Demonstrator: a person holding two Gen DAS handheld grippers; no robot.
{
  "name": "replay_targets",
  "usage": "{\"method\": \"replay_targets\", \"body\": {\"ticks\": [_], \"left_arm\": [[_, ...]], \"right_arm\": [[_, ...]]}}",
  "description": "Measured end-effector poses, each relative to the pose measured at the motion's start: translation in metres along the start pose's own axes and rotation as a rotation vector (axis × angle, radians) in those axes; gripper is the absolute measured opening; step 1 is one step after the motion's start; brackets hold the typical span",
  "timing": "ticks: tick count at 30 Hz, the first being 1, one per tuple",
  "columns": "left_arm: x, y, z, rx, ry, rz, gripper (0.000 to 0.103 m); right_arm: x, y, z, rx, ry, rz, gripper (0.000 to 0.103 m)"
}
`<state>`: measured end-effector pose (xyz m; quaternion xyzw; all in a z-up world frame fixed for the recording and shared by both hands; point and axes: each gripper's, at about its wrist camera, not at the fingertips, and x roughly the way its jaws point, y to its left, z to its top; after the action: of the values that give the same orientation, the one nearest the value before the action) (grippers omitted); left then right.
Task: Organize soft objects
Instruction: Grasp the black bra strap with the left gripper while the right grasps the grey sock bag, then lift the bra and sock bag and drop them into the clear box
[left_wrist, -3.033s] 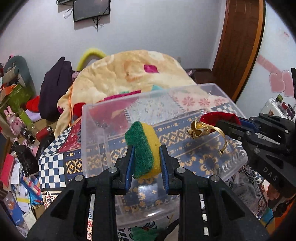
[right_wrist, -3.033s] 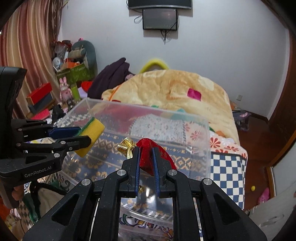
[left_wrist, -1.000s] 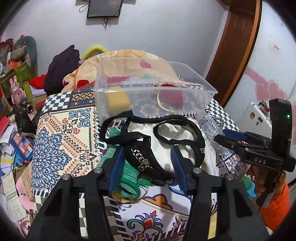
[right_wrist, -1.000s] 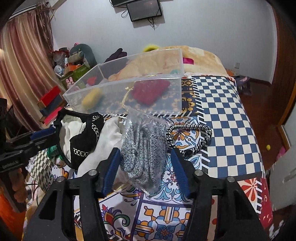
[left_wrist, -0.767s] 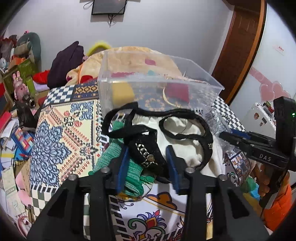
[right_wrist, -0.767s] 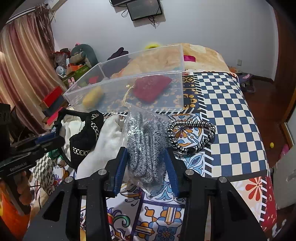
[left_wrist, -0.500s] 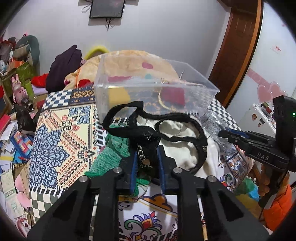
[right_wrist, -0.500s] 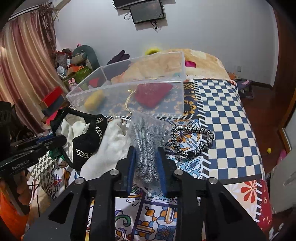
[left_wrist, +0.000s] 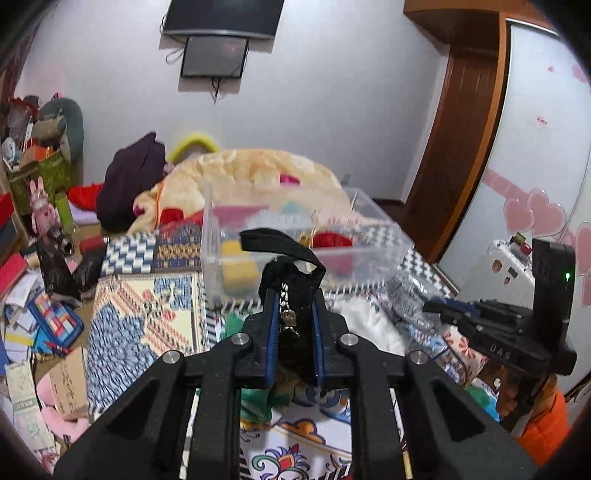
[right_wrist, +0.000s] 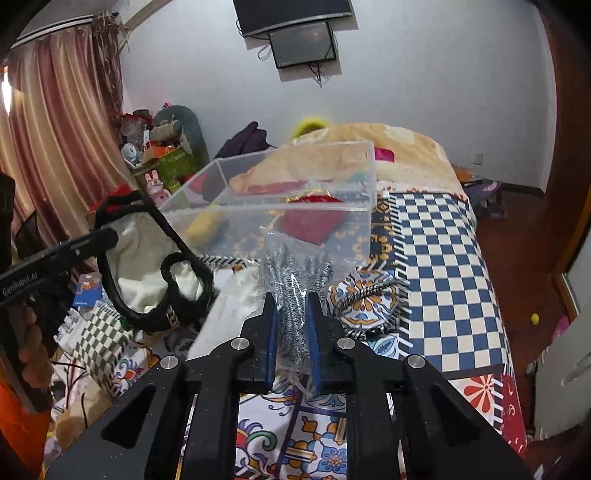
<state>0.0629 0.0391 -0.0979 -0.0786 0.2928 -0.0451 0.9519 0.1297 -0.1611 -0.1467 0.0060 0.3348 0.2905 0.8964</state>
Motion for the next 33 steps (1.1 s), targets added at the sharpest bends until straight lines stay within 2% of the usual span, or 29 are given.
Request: {"method": "replay_targets", "body": {"ticks": [11, 19, 29, 33], "left_arm": [[-0.015, -0.01, 0.043, 0.042, -0.124, -0.006, 0.015], [0.011, -0.014, 0.079, 0.026, -0.195, -0.001, 0.015], [0.079, -0.016, 0.092, 0.024, -0.145, 0.018, 0.015], [0.107, -0.014, 0.086, -0.005, -0.086, -0.024, 0.015]], "right_arm": [[-0.016, 0.009, 0.011, -0.028, -0.06, 0.017, 0.013], [-0.024, 0.014, 0.027, -0.048, -0.114, 0.006, 0.013], [-0.019, 0.012, 0.041, -0.053, -0.147, -0.008, 0.013], [-0.014, 0.012, 0.046, -0.058, -0.153, -0.012, 0.013]]}}
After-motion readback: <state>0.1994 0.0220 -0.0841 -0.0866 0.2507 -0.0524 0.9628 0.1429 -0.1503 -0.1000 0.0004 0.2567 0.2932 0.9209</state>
